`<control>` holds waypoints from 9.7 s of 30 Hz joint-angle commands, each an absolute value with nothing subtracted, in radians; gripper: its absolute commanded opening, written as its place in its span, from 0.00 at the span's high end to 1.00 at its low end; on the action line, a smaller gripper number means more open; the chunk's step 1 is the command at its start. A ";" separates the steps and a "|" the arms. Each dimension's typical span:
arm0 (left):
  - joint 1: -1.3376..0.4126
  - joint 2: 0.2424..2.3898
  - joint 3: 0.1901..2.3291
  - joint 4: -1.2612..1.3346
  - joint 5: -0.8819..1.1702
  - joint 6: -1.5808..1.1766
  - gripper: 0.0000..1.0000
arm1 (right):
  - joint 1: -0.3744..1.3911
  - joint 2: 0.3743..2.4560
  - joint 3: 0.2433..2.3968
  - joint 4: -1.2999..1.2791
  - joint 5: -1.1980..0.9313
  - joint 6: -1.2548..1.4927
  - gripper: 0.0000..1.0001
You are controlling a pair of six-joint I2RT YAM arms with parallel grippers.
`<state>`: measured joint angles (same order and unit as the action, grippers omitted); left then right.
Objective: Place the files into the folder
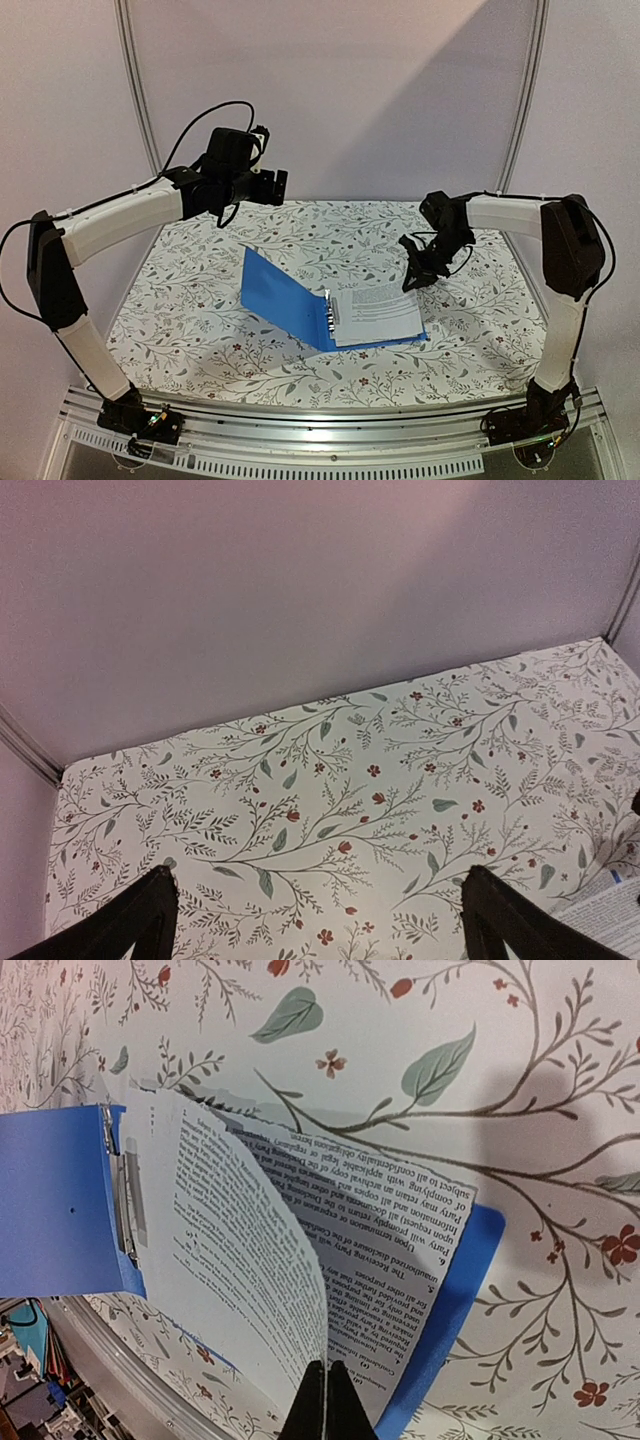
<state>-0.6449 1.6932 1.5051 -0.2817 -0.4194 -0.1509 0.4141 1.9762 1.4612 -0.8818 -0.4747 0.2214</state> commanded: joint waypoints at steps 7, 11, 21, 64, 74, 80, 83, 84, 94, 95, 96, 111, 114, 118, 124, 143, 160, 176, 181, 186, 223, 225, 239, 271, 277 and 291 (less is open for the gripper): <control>-0.641 1.701 1.486 -0.270 -0.419 -0.158 0.00 | 0.431 2.111 1.643 -0.985 -0.427 0.129 1.00; -0.641 1.707 1.489 -0.273 -0.410 -0.160 0.00 | 0.448 2.137 1.672 -1.015 -0.413 0.111 1.00; -0.637 1.706 1.490 -0.274 -0.410 -0.160 0.00 | 0.460 2.092 1.611 -1.040 -0.400 0.090 1.00; -0.634 1.719 1.491 -0.275 -0.386 -0.163 0.01 | 0.516 2.180 1.731 -1.037 -0.412 0.080 1.00; -0.632 1.722 1.491 -0.276 -0.382 -0.163 0.01 | 0.517 2.181 1.745 -1.038 -0.348 0.084 0.94; -0.632 1.722 1.491 -0.276 -0.381 -0.163 0.01 | 0.517 2.180 1.746 -1.050 -0.346 0.091 0.87; -0.632 1.723 1.492 -0.278 -0.380 -0.163 0.01 | 0.521 2.172 1.746 -1.059 -0.328 0.094 0.77; -0.632 1.724 1.493 -0.279 -0.380 -0.164 0.01 | 0.522 2.169 1.746 -1.061 -0.318 0.094 0.72; -0.632 1.707 1.502 -0.273 -0.380 -0.146 0.01 | 0.524 2.121 1.746 -1.087 -0.159 0.101 0.41; -0.634 1.687 1.490 -0.253 -0.380 -0.133 0.00 | 0.524 2.113 1.747 -1.087 -0.128 0.100 0.38; -0.637 1.666 1.481 -0.234 -0.374 -0.116 0.00 | 0.523 2.106 1.748 -1.085 -0.095 0.100 0.35; -1.134 1.697 1.433 -0.342 -0.626 0.143 0.01 | 0.524 2.148 1.799 -0.721 -0.183 0.101 0.31; -1.199 1.662 1.347 -0.307 -0.613 0.162 0.01 | 0.525 2.180 1.815 -0.646 -0.264 0.108 0.31; -1.265 1.688 1.325 -0.326 -0.663 0.191 0.01 | 0.525 2.242 1.838 -0.600 -0.332 0.132 0.32; -1.307 1.775 1.315 -0.334 -0.676 0.226 0.03 | 0.524 2.326 1.850 -0.541 -0.422 0.163 0.35; -1.228 1.797 1.305 -0.340 -0.675 0.111 0.03 | 0.529 2.316 1.742 -0.637 -0.518 0.107 0.44; -1.197 1.766 1.266 -0.301 -0.687 0.114 0.03 | 0.584 2.230 1.685 -0.736 -0.483 0.079 0.46; -1.281 1.850 1.295 -0.254 -0.540 0.283 0.03 | 0.550 2.222 1.753 -0.671 -0.435 0.137 0.41; -1.304 1.939 1.356 -0.292 -0.445 0.356 0.03 | 0.471 2.176 1.685 -0.612 -0.485 0.166 0.39; -1.307 2.040 1.409 -0.278 -0.473 0.421 0.02 | 0.432 2.210 1.690 -0.545 -0.570 0.190 0.40; -1.201 2.242 1.558 -0.279 -0.412 0.421 0.03 | 0.506 2.326 1.692 -0.699 -0.580 0.082 0.46; -1.192 2.234 1.559 -0.282 -0.380 0.410 0.03 | 0.508 2.331 1.692 -0.700 -0.583 0.079 0.46; -1.191 2.216 1.553 -0.308 -0.339 0.394 0.04 | 0.511 2.313 1.692 -0.695 -0.582 0.087 0.45; -0.791 1.929 1.607 -0.379 0.017 -0.509 0.02 | 0.432 1.802 1.183 -0.158 -0.605 0.409 0.45; -0.748 2.053 1.667 -0.400 0.034 -0.566 0.04 | 0.477 1.811 1.125 -0.115 -0.659 0.433 0.67; -0.724 2.253 1.780 -0.480 0.114 -0.527 0.06 | 0.487 1.871 1.112 -0.135 -0.633 0.417 0.81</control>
<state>-0.7357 2.2131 1.7458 -0.4416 0.0872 -0.5358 0.4843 1.8397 1.1244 -0.1478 -0.6380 0.4152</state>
